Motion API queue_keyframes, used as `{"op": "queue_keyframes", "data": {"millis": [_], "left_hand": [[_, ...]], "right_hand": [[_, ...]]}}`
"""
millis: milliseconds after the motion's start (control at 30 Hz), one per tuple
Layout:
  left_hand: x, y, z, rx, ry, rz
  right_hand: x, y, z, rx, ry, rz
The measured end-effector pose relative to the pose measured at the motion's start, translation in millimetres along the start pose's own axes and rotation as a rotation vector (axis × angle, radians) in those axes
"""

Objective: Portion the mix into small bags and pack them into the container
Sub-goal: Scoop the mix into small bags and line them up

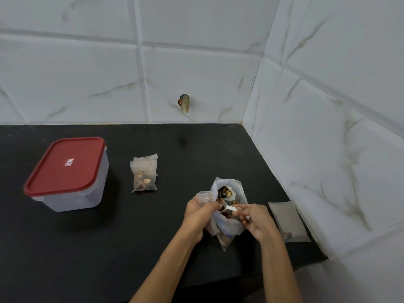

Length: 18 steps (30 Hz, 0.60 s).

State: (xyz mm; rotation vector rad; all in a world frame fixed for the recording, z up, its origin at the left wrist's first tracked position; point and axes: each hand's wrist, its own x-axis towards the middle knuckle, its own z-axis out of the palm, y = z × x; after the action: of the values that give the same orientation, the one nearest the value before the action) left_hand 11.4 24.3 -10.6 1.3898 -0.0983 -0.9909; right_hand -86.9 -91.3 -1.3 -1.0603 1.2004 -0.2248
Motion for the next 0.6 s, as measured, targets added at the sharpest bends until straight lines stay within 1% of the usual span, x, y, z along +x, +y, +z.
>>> {"op": "queue_keyframes", "data": {"millis": [167,300,433,500,533,600], "left_hand": [[-2,2,0,-0.048,0.034,-0.014],[-5,4,1,-0.041,0.033,-0.025],[-10,4,1,-0.055,0.038,-0.019],[-9,2,0,0.023,0.079,0.042],[-9,3,0,0.110,0.121,0.106],[-13,9,-1,0.301,0.221,0.295]], "right_hand": [[-2,0,0,0.041,-0.014,-0.001],[-6,0,2,0.066,-0.031,-0.031],[-9,-3,-4,0.097,-0.009,-0.058],[-12,-7,-9,0.099,0.006,-0.076],[-14,-9,-11,0.099,0.017,-0.088],[-21,-12,-15,0.095,0.050,-0.124]]}}
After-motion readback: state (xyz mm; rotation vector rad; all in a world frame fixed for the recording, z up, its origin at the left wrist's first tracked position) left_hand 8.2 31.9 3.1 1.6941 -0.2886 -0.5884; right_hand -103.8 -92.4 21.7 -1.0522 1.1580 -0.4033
